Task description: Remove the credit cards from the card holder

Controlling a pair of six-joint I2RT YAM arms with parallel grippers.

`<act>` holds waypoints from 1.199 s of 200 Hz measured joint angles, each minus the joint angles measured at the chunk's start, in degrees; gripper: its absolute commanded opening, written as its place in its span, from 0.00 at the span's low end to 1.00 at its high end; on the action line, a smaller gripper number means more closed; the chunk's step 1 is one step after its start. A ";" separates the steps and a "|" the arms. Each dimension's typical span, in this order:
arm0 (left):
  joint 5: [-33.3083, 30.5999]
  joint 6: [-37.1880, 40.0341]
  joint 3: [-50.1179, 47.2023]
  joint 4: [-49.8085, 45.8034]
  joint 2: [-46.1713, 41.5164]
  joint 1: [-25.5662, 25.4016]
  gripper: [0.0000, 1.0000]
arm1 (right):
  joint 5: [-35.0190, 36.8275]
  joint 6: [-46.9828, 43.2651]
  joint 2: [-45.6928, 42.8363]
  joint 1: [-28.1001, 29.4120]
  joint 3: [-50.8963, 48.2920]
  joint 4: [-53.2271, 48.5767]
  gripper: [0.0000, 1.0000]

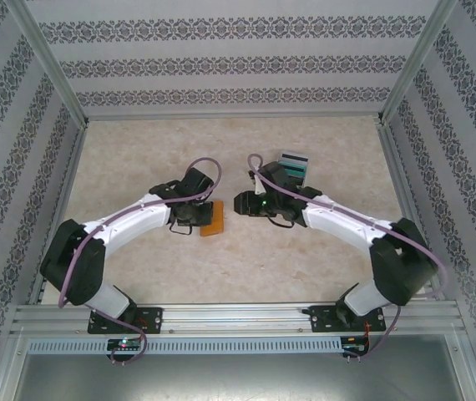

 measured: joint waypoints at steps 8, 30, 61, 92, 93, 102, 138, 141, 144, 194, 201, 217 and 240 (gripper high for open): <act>0.44 -0.24 -0.50 0.39 -0.55 0.00 0.00 | -1.03 0.94 1.51 0.33 0.22 1.18 0.42; 1.64 -0.85 -1.36 1.75 -1.27 -0.02 0.00 | -3.87 3.63 5.55 0.70 1.07 4.00 0.46; 2.93 -1.51 -2.40 3.06 -1.84 -0.33 0.00 | -7.28 7.08 11.04 1.07 3.19 7.76 0.48; 3.76 -1.77 -2.71 3.54 -2.73 -0.61 0.00 | -9.35 9.68 13.79 1.68 3.39 10.62 0.46; 3.76 -1.77 -2.73 3.52 -2.80 -0.61 0.00 | -9.42 9.79 13.84 1.70 3.41 10.69 0.46; 3.82 -1.95 -2.99 3.50 -3.26 -0.66 0.00 | -9.86 10.54 14.23 1.70 3.41 11.34 0.43; 4.09 -2.71 -3.23 3.67 -4.17 -0.70 0.00 | -11.28 12.79 14.99 1.70 3.45 14.49 0.00; 4.04 -2.80 -3.26 3.67 -4.17 -0.70 0.00 | -11.34 12.85 14.97 1.73 3.45 14.73 0.00; 3.89 -2.82 -3.26 3.67 -4.20 -0.70 0.00 | -11.34 13.03 14.97 1.70 3.45 14.82 0.00; 2.40 -3.28 -4.09 3.15 -6.82 -0.70 0.00 | -11.67 13.49 13.22 1.29 1.09 17.40 0.00; 1.57 -3.50 -4.31 2.64 -7.56 -0.59 0.00 | -11.32 13.42 12.66 1.14 0.52 17.38 0.00; 0.48 -4.39 -5.22 2.21 -9.03 -0.13 0.00 | -11.34 13.44 11.91 0.09 -0.72 17.40 0.00; 0.09 -5.75 -6.58 2.34 -9.62 0.07 0.00 | -11.47 13.44 11.23 -0.59 -1.53 17.55 0.00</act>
